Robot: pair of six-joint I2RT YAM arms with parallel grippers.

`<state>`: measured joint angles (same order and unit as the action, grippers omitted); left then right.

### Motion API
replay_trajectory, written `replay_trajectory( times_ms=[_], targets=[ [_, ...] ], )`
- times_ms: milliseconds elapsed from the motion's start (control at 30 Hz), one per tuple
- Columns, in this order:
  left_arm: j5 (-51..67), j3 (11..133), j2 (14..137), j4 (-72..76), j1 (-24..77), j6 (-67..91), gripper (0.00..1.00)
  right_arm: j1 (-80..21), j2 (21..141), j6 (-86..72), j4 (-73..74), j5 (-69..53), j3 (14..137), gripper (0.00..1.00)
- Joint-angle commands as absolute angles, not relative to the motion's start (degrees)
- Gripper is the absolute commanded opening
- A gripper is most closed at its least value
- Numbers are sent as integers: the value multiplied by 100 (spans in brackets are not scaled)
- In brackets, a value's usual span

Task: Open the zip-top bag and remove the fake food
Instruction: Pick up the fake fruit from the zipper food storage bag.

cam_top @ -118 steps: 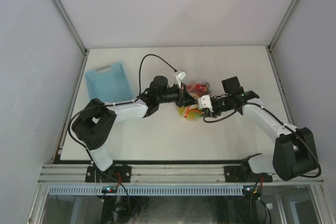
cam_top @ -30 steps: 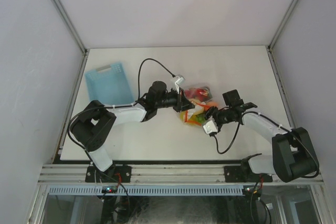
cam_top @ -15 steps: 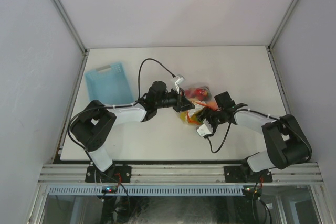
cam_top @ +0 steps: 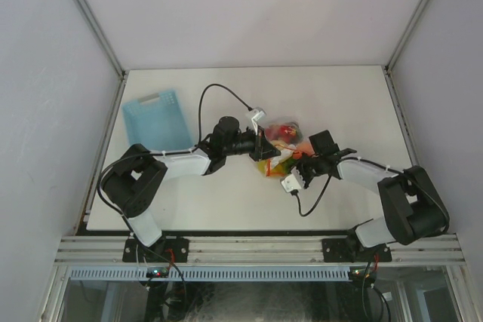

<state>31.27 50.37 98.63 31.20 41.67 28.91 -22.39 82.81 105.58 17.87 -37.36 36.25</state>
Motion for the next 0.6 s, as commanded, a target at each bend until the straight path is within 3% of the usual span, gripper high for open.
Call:
replay_trajectory(
  times_ms=[0,567],
  targets=[
    [3184,5073,9826,3323,4187,2894,0,-2074,7677,9844,1997,-4133,3723,2],
    [2962,5045,9777,3270,4166,2942,0,-1627,5552,8165,3008,-5751,3720,0]
  ],
)
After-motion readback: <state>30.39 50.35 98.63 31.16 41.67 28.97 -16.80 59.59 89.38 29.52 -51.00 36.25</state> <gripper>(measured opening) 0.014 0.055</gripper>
